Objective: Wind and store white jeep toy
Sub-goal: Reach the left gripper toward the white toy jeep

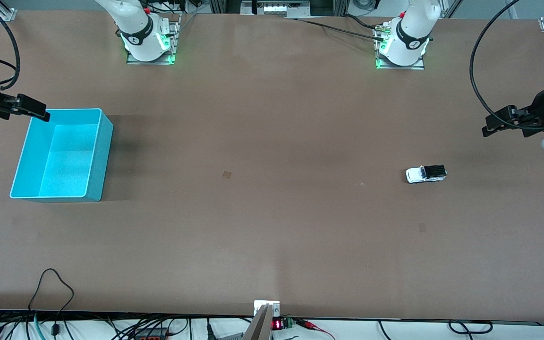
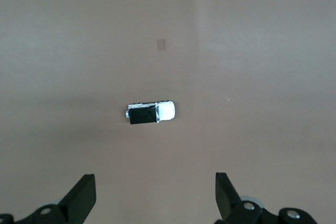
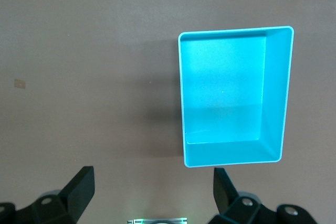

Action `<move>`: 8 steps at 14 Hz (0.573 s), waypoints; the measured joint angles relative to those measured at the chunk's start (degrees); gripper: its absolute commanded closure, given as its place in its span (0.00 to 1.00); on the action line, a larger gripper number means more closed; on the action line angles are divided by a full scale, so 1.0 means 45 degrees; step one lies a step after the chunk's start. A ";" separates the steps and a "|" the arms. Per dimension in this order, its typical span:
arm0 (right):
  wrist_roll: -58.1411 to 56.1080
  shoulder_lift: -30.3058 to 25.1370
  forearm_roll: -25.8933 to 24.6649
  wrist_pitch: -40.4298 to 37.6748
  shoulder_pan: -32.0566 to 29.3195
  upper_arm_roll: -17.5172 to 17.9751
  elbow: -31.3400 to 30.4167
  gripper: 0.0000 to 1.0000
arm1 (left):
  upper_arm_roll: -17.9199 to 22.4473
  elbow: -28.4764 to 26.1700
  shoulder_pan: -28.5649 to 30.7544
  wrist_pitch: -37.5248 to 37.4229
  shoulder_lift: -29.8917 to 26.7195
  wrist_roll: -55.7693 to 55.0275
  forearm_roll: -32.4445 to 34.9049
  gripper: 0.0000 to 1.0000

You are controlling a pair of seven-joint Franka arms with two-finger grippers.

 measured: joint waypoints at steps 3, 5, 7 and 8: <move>0.0000 0.0000 0.0000 0.0000 -0.0001 0.0000 0.0000 0.00 | -0.0004 -0.0029 0.0021 -0.0041 -0.0030 0.0000 0.0004 0.00; 0.0000 0.0000 0.0000 0.0000 -0.0001 0.0000 0.0000 0.00 | -0.0009 -0.0111 0.0031 -0.0047 -0.0032 0.0000 0.0005 0.00; 0.0000 0.0000 0.0000 0.0000 -0.0001 0.0000 0.0000 0.00 | -0.0028 -0.0380 0.0031 0.0041 -0.0027 0.0002 0.0007 0.00; 0.0000 0.0001 0.0000 0.0001 -0.0002 -0.0001 0.0000 0.00 | -0.0056 -0.0641 0.0024 0.0291 -0.0021 0.0005 0.0009 0.00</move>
